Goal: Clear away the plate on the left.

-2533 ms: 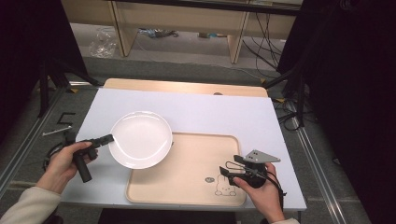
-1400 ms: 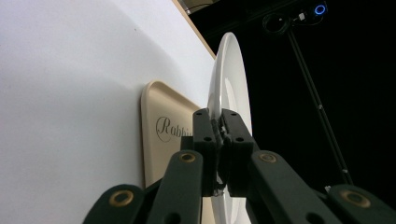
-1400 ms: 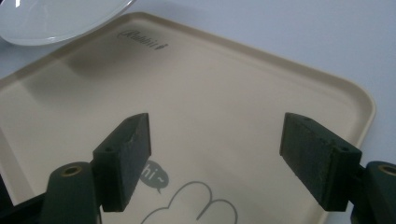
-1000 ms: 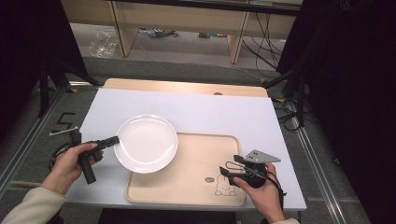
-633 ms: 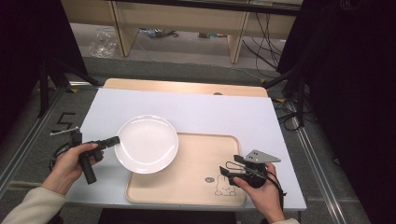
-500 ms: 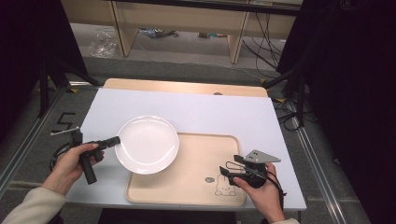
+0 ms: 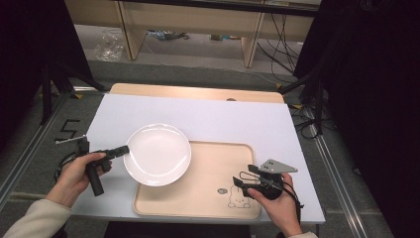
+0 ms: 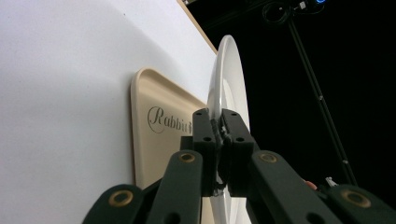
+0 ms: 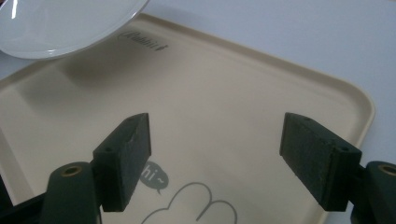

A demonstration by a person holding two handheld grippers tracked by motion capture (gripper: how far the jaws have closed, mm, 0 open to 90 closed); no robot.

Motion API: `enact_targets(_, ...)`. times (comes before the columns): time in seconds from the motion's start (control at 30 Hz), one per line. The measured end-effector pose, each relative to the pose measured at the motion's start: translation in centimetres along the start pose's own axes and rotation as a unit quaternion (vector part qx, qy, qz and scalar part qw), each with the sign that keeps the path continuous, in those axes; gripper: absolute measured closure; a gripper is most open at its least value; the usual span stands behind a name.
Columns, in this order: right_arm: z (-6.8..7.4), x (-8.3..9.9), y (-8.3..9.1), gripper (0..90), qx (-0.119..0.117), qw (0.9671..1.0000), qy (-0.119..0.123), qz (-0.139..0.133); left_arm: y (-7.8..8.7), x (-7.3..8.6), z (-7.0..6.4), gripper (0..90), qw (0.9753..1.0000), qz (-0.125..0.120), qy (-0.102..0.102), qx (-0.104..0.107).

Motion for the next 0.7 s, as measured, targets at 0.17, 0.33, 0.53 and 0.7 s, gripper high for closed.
enact_targets(0.17,-0.01,0.0,-0.01,25.7,0.0,1.0,0.0,0.0,-0.1,0.06,-0.07,85.2,1.0,0.001,0.001,0.0)
enact_targets(0.33,-0.06,-0.03,-0.01,25.6,-0.001,1.0,0.006,0.0,-0.18,0.14,-0.1,85.2,1.0,0.004,-0.001,-0.003)
enact_targets(0.53,-0.02,0.01,-0.03,25.7,0.0,1.0,-0.001,0.001,-0.41,0.31,-0.19,85.2,1.0,0.007,-0.001,0.0)
enact_targets(0.7,-0.03,0.01,-0.04,25.7,0.001,1.0,-0.001,0.001,-0.62,0.46,-0.31,85.2,1.0,0.009,-0.002,-0.002)
Point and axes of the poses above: each handheld gripper's, and its own axes: y roughly backward along the jaws, x roughly out of its underside, z roughly to its left, the point moved 5 cm from there along -y, roughly forward along the jaws, and after that the axes turned 6 degrees about -x, right-handed, at the moved point
